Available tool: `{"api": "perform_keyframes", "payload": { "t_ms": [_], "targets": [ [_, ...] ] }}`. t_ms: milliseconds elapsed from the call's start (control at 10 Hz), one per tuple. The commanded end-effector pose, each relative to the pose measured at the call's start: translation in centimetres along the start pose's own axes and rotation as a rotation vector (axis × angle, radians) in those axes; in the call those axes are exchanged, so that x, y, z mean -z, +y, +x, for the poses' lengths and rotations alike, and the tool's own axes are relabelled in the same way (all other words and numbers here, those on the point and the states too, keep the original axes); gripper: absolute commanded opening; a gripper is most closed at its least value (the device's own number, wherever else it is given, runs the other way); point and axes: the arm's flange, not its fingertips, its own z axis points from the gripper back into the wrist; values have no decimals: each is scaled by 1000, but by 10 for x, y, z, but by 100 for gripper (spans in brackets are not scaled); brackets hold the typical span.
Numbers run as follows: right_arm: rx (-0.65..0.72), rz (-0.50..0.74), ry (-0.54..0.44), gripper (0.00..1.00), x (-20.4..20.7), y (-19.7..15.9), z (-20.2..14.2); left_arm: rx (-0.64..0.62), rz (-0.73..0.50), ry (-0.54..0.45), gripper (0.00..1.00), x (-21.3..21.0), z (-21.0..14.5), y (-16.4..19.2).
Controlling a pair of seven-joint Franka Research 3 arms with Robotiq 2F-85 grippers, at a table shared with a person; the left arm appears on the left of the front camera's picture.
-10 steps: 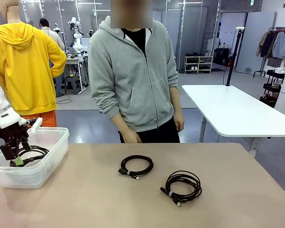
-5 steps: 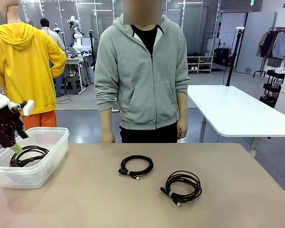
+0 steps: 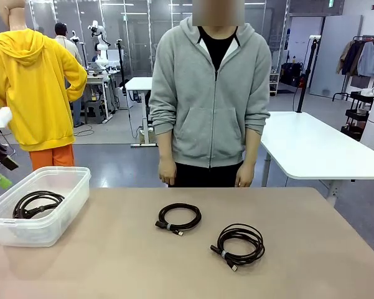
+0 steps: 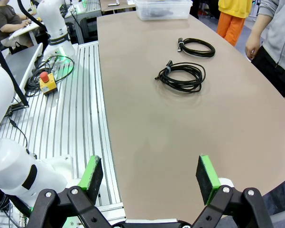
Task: Organize and store the cables.
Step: Place the USB Extension Cable into the Organizing box.
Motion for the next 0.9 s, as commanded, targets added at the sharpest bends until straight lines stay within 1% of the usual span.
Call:
{"api": "perform_keyframes", "payload": {
  "t_ms": [0,200,300,400,500,600,700,800],
  "targets": [
    [-2,-15,-7,100,1,1,3,-160,24,-81,100,-22,-6,-29],
    [0,0,0,100,0,0,0,-176,120,-77,100,-44,-7,-56],
    [24,26,43,100,12,1,14,-210,99,-89,100,-54,-6,-71],
    [61,42,97,100,28,2,33,-211,86,-106,100,-66,-2,-90],
    [93,62,133,100,45,3,53,-210,81,-143,100,-73,1,-102],
    [122,63,180,100,63,5,72,-205,88,-144,100,-75,1,-112],
    [146,74,205,100,85,8,91,-183,82,-149,100,-76,-2,-116],
    [177,67,260,100,111,14,107,-200,92,-161,100,-75,-7,-114]
  ]
}}
